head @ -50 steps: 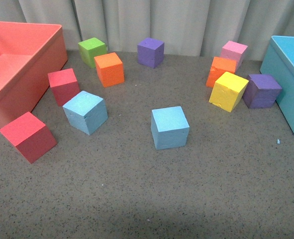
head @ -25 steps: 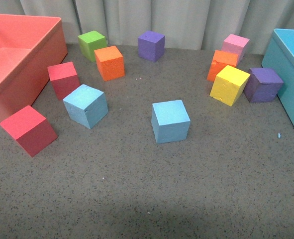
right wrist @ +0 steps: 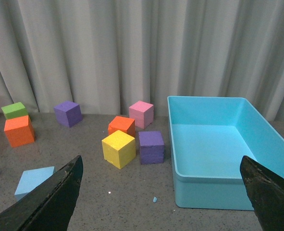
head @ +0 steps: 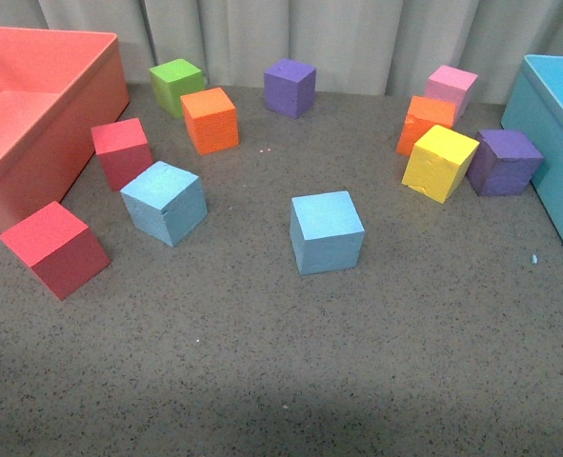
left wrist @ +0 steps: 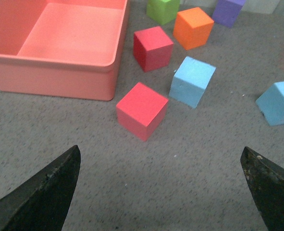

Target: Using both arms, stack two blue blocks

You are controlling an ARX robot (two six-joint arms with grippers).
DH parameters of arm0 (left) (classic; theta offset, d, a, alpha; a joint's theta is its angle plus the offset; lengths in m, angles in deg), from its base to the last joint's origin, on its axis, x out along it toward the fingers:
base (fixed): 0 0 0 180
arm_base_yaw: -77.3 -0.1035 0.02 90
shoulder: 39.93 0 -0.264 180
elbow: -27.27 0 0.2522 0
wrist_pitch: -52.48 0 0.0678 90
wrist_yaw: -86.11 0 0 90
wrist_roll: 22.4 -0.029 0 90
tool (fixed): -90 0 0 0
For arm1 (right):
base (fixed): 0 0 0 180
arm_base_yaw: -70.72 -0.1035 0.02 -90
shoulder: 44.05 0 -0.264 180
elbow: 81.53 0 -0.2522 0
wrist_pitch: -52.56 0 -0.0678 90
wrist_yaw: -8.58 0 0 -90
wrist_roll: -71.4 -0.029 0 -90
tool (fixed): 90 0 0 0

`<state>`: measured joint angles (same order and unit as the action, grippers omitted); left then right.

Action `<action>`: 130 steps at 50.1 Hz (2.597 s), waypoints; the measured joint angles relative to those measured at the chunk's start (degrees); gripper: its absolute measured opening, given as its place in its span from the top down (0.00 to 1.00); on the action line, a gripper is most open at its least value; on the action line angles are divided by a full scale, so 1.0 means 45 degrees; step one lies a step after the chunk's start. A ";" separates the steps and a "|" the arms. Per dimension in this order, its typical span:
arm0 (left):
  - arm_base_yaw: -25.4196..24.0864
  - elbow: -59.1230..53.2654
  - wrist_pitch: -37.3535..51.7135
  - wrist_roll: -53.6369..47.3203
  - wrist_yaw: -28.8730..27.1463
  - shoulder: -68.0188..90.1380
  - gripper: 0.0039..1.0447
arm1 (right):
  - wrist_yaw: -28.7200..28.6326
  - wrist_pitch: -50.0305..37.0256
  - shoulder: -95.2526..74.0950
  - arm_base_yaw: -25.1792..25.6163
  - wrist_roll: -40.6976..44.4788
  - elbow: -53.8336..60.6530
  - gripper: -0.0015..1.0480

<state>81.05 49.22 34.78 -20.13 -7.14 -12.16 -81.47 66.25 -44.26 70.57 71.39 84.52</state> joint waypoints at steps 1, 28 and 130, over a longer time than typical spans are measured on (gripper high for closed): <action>0.0160 0.0189 0.0408 0.0131 0.0000 0.0656 0.06 | 0.0000 0.0000 0.0000 0.0000 0.0000 0.0000 0.09; 0.1243 0.7592 0.3366 -0.0665 0.1690 1.4940 0.06 | 0.0000 0.0000 0.0000 0.0000 0.0005 0.0000 0.09; 0.2142 1.4848 -0.1768 0.1307 0.1258 2.0677 0.55 | 0.0000 0.0000 0.0000 0.0000 0.0000 0.0000 0.09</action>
<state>90.68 116.03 26.82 -14.25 -1.48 80.89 -81.47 66.25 -44.26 70.57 71.39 84.52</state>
